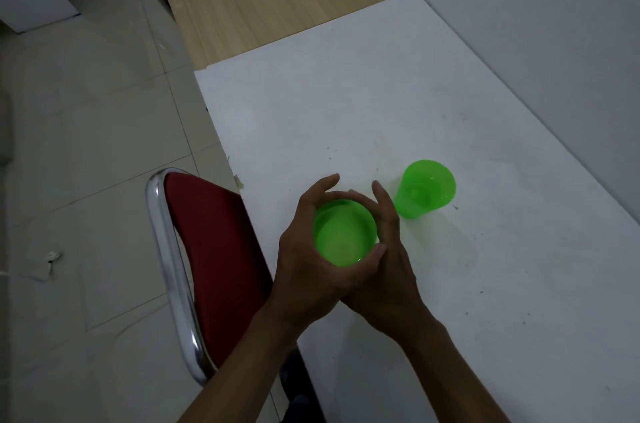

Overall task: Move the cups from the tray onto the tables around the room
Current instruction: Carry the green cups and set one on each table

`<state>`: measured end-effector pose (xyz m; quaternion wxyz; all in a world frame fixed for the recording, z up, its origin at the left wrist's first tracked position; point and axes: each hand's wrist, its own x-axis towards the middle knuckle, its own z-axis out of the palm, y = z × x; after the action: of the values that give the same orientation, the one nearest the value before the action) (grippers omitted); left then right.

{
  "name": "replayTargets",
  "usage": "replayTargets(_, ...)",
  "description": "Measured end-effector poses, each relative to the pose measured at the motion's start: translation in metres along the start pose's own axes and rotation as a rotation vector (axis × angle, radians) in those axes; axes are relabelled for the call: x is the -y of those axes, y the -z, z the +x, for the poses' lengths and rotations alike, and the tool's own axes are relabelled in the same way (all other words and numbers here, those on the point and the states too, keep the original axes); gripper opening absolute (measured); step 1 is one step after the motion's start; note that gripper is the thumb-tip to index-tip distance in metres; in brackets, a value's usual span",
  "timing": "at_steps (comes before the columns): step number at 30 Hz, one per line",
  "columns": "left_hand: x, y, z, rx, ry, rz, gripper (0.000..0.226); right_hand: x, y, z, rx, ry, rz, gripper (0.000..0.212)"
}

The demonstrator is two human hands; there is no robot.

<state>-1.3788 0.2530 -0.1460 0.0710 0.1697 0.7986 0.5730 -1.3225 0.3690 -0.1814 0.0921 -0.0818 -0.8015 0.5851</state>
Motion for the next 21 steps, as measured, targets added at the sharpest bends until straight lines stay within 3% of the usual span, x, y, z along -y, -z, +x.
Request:
replayTargets(4, -0.006, 0.002, -0.003, 0.03, 0.029, -0.032, 0.097, 0.005, -0.006, 0.003, -0.047, 0.017, 0.045, 0.122)
replayTargets(12, -0.019, 0.011, -0.002, 0.162, 0.035, -0.074, 0.117, 0.016, -0.012, -0.001, -0.143, -0.004, 0.101, 0.103)
replayTargets(21, -0.051, 0.03, -0.013, 0.225, 0.019, -0.199, 0.092, 0.047, -0.005, -0.006, -0.183, 0.055, 0.138, 0.093)
